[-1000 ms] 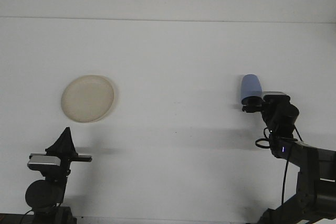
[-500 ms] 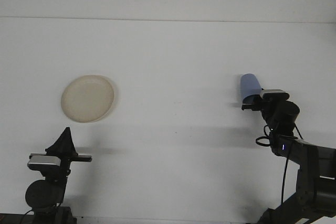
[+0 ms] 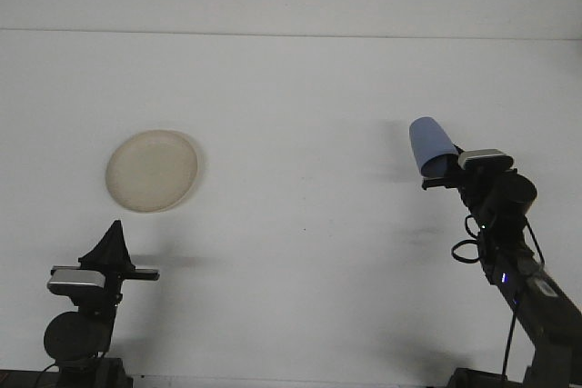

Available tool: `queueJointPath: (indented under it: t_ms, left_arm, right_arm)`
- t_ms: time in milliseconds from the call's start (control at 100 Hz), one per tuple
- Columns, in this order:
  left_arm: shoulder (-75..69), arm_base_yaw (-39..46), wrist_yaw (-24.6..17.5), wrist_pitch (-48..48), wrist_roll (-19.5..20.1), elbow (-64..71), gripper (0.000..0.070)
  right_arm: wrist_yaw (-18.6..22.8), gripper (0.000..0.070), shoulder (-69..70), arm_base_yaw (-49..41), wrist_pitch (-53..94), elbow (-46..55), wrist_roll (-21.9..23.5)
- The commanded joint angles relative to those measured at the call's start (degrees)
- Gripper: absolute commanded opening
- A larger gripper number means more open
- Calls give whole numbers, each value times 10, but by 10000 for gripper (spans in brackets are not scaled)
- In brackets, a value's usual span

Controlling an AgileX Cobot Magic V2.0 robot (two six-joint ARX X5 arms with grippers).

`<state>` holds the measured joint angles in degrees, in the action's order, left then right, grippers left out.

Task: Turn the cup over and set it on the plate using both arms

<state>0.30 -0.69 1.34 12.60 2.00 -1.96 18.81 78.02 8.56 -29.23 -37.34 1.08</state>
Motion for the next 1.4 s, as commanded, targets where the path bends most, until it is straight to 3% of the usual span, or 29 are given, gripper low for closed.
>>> queueJointPath:
  t_ms: [0,120,240,550,870,1390]
  left_arm:
    - [-1,-1,0,6,-1,11,11]
    - [-1,-1,-1,6,-1,11,11]
    - [-1,-1,0,6,-1,11,11]
    - [-1,-1,0,6,-1,11,11]
    - [-1,-1,0,6,-1,11,11]
    - [-1,-1,0,6,-1,11,11]
  right_arm:
    - [-13,0,-47,-3,34,-9,5]
    - [-73,0,-153,-17,150,-9,6]
    - [-101,0,-251,-40,265,-10,10]
    - [-114,0,-362,-115,646,-106,99]
    - [-113,0,-231,-239,894,-278,115]
    - [-117,0,96,-441,967,-453,75]
